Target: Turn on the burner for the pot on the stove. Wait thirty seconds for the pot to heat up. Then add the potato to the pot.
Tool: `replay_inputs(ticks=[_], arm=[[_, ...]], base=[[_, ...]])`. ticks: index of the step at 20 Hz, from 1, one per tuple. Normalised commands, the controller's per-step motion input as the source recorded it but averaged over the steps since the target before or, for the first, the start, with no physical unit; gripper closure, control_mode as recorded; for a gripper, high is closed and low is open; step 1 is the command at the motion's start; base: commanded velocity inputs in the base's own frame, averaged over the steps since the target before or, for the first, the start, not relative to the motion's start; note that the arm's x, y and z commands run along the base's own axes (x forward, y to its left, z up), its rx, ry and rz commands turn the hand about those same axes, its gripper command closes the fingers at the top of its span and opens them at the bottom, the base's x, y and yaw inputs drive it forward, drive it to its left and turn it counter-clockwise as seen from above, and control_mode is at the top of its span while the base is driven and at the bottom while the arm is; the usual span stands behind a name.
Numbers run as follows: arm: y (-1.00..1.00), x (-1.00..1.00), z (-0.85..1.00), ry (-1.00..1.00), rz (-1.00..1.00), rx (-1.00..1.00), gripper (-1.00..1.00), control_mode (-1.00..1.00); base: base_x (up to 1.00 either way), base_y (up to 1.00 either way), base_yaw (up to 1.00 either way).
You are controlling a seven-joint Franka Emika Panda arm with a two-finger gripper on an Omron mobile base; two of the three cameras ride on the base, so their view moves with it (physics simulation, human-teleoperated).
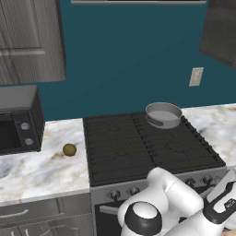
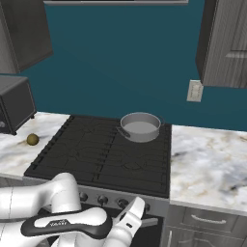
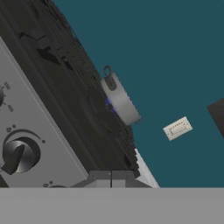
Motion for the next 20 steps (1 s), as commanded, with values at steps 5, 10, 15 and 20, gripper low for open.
replay_inputs(ticks=[5, 10, 15, 20], arm=[[0.0, 0.0, 0.0, 0.0, 0.0, 0.0, 1.0, -1.0], [0.0, 0.0, 0.0, 0.0, 0.0, 0.0, 1.0, -1.0], [0.0, 0.0, 0.0, 0.0, 0.0, 0.0, 1.0, -1.0], [0.0, 0.0, 0.0, 0.0, 0.0, 0.0, 1.0, -1.0]], base=[[0.0, 0.0, 0.0], [0.0, 0.0, 0.0], [0.0, 0.0, 0.0], [0.0, 0.0, 0.0]])
